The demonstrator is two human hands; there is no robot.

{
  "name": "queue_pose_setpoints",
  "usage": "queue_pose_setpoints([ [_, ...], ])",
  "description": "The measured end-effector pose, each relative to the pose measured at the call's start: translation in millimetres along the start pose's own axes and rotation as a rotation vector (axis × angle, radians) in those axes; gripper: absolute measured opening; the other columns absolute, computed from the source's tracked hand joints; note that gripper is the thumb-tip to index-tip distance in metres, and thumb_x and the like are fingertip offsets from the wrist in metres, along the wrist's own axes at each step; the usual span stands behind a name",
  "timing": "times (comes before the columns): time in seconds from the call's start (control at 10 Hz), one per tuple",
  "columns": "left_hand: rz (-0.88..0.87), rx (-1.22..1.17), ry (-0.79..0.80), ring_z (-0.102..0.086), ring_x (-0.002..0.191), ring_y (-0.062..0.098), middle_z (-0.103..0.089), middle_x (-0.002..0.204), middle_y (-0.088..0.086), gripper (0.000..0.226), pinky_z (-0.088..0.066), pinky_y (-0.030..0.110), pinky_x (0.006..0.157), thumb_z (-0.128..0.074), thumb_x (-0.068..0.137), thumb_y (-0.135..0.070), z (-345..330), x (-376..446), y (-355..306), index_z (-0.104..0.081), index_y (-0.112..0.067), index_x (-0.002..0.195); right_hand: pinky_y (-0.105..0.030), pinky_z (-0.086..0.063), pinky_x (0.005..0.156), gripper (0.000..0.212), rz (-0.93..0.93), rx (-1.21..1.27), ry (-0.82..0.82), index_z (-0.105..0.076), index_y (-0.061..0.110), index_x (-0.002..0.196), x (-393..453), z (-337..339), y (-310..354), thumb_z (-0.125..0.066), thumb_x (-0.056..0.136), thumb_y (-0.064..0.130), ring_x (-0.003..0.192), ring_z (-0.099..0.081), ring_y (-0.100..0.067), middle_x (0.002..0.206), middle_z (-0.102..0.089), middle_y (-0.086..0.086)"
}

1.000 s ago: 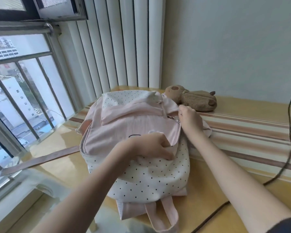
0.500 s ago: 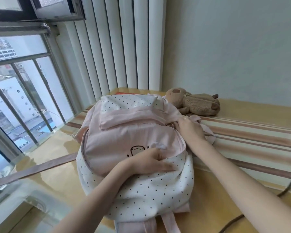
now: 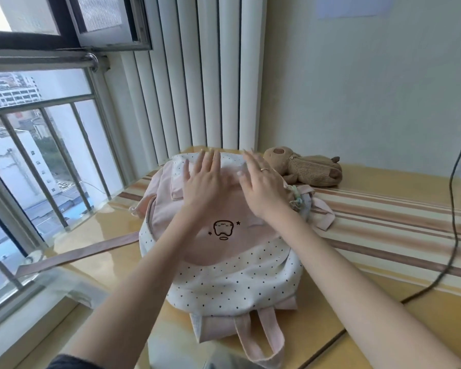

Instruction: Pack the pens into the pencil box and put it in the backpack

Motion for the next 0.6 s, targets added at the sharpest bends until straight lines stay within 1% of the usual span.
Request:
queue_pose_setpoints([
  [0.1, 0.033, -0.018, 0.201, 0.001, 0.151, 0.017, -0.005, 0.163, 0.001, 0.060, 0.006, 0.048, 0.120, -0.016, 0.101, -0.044, -21.3, 0.8, 13.2, -0.010, -0.017, 0.154, -0.046, -0.015, 0.118, 0.057, -0.104, 0.076, 0.228, -0.014, 0.028, 0.151, 5.0, -34.9, -9.3, -0.029, 0.099, 0.045, 0.147, -0.013, -0.025, 0.161, -0.009, 0.000],
  [0.2, 0.014, -0.017, 0.201, 0.002, 0.151, 0.017, -0.004, 0.163, 0.002, 0.061, 0.006, 0.046, 0.120, -0.017, 0.100, -0.046, -24.5, -2.6, 15.5, -0.009, -0.017, 0.154, -0.047, -0.028, 0.113, 0.056, -0.183, 0.227, 0.287, -0.017, 0.034, 0.148, -2.6, -43.9, -18.6, -0.032, 0.097, 0.050, 0.140, -0.032, -0.029, 0.159, -0.018, 0.001],
  [0.3, 0.036, -0.047, 0.146, 0.000, 0.151, 0.018, -0.007, 0.163, 0.003, 0.061, 0.003, 0.044, 0.120, -0.020, 0.101, -0.046, -22.2, -6.1, 14.5, -0.013, -0.017, 0.154, -0.046, -0.040, 0.103, 0.056, -0.278, 0.205, 0.315, -0.012, 0.041, 0.148, -14.8, -36.0, -21.3, -0.029, 0.096, 0.053, 0.126, -0.048, -0.038, 0.148, -0.042, -0.012],
  [0.4, 0.063, -0.087, 0.052, -0.005, 0.150, 0.018, -0.014, 0.162, 0.006, 0.068, 0.001, 0.041, 0.120, -0.011, 0.096, -0.050, -22.3, -21.3, 13.1, -0.019, -0.014, 0.153, -0.043, -0.039, 0.104, 0.057, -0.247, 0.087, 0.400, -0.004, 0.034, 0.150, -28.5, -38.1, -24.6, -0.028, 0.100, 0.044, 0.128, -0.045, -0.041, 0.155, -0.026, -0.016],
  [0.5, 0.052, -0.205, 0.075, -0.011, 0.150, 0.019, -0.020, 0.160, 0.006, 0.058, -0.005, 0.037, 0.121, -0.021, 0.100, -0.040, -12.5, -36.5, 13.9, -0.022, -0.013, 0.152, -0.044, -0.040, 0.105, 0.052, -0.326, 0.262, 0.343, -0.027, 0.034, 0.146, -36.3, -24.7, -31.4, -0.030, 0.097, 0.049, 0.128, -0.047, -0.033, 0.146, -0.046, -0.009],
  [0.6, 0.073, -0.532, -0.088, -0.049, 0.130, 0.020, -0.058, 0.136, 0.001, 0.041, -0.034, 0.030, 0.105, -0.038, 0.099, -0.012, 28.3, -39.1, 15.8, -0.044, -0.017, 0.139, -0.044, -0.054, 0.086, 0.035, -0.319, 0.426, 0.015, -0.064, 0.019, 0.115, -29.6, 17.8, -35.9, -0.037, 0.100, 0.035, 0.093, -0.068, -0.023, 0.102, -0.072, -0.006],
])
Point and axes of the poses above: each hand's wrist, its own x-axis towards the middle knuckle, its own z-axis out of the back of the hand, y = z × x, the point moved 4 cm from there along x, towards the middle knuckle
